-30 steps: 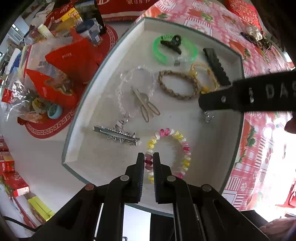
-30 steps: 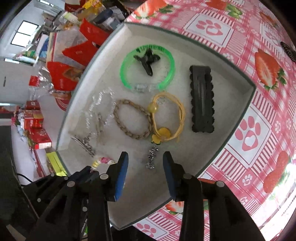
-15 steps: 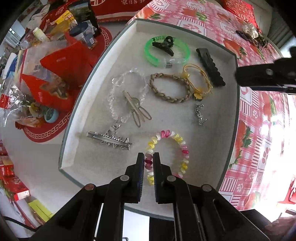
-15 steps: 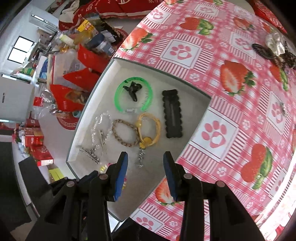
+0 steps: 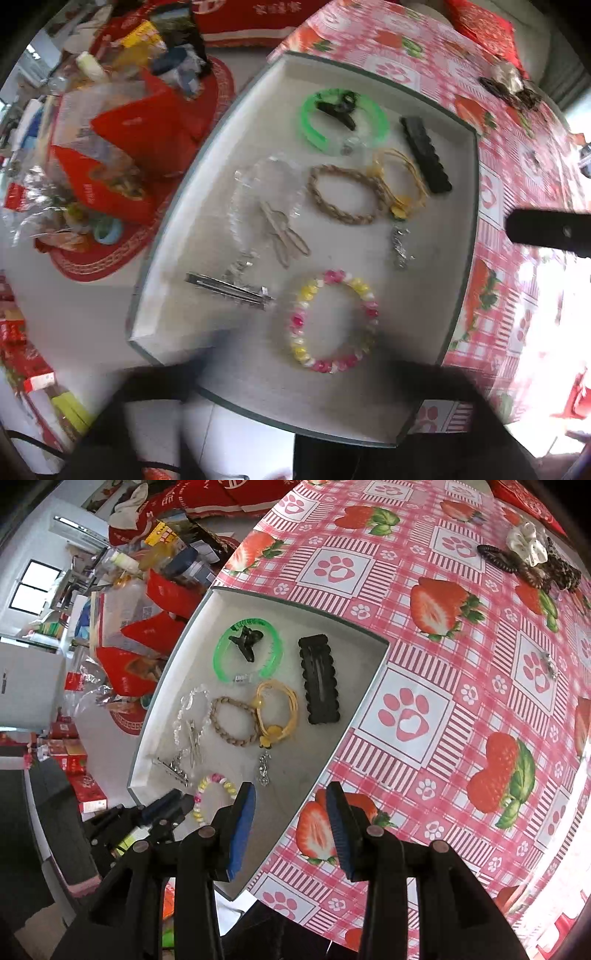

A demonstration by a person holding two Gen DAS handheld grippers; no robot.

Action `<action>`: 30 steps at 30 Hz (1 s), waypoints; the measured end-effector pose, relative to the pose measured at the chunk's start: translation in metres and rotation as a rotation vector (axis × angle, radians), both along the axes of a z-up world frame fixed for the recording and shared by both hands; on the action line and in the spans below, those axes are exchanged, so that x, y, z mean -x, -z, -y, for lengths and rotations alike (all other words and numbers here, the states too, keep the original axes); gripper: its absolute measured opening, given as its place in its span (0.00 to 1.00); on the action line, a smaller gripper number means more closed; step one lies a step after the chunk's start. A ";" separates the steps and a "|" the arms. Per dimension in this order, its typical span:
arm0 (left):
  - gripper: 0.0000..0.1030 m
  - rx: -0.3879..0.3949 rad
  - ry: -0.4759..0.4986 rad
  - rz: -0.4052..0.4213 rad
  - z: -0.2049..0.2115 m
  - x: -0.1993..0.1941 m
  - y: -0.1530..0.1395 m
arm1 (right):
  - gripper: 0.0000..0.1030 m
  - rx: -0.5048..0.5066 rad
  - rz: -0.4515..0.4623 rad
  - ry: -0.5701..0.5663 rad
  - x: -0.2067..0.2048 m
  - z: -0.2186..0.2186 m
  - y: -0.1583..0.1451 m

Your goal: Organize jewelry

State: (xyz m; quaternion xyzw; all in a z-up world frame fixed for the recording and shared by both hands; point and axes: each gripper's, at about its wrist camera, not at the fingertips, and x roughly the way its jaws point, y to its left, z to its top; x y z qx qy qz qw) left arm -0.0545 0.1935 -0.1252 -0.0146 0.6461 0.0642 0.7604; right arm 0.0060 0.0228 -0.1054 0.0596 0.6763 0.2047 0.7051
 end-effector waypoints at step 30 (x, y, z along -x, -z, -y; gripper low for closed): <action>1.00 -0.047 -0.047 0.046 -0.009 0.028 -0.097 | 0.84 0.236 0.205 -0.151 0.028 -0.026 -0.075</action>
